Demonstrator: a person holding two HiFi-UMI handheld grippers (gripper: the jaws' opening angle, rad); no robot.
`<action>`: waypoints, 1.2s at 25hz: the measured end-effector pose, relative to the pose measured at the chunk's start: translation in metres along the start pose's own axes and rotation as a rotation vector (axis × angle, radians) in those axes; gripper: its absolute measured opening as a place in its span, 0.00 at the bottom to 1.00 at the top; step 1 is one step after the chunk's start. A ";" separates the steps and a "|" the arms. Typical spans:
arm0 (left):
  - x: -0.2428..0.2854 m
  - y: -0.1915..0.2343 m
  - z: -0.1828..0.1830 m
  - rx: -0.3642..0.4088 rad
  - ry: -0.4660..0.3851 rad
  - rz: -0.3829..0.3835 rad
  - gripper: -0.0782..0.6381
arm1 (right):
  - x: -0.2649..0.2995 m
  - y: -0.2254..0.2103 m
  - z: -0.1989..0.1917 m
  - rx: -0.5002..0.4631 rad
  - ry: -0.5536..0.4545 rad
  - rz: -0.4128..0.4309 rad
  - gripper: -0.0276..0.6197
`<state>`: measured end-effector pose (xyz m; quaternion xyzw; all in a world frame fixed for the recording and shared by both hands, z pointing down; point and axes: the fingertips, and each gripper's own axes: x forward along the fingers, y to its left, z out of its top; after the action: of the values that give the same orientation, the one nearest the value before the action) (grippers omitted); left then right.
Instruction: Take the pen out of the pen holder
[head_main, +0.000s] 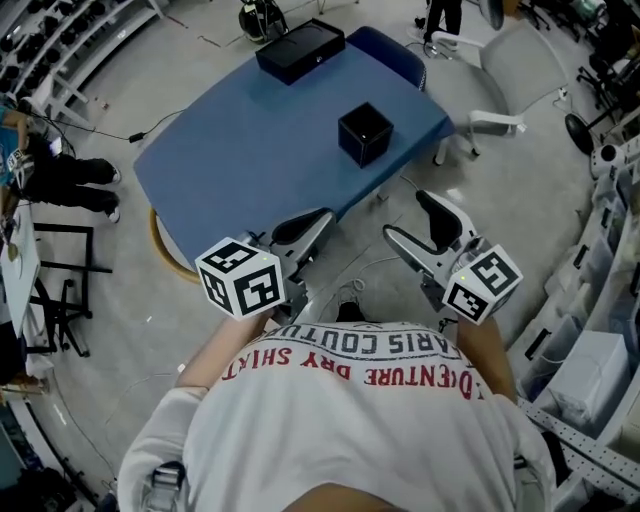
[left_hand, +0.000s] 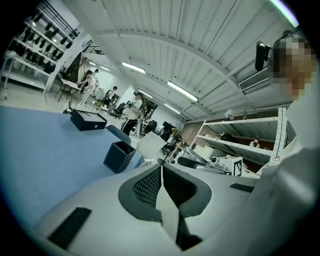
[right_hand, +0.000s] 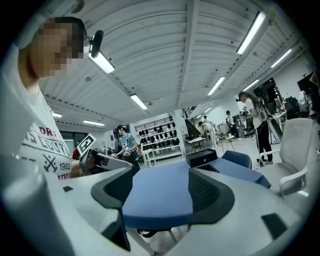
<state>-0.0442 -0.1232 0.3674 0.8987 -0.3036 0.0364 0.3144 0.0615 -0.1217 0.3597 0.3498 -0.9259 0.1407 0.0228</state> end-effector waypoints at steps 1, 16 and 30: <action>0.006 0.006 0.004 -0.005 0.001 0.006 0.16 | 0.006 -0.008 0.001 0.002 0.006 0.005 0.56; 0.065 0.073 0.044 -0.028 -0.012 0.085 0.16 | 0.082 -0.091 -0.004 -0.062 0.118 0.088 0.56; 0.069 0.101 0.046 -0.055 0.010 0.109 0.16 | 0.137 -0.113 -0.028 -0.147 0.230 0.088 0.56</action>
<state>-0.0511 -0.2489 0.4037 0.8715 -0.3517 0.0494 0.3381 0.0305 -0.2830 0.4334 0.2880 -0.9394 0.1127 0.1481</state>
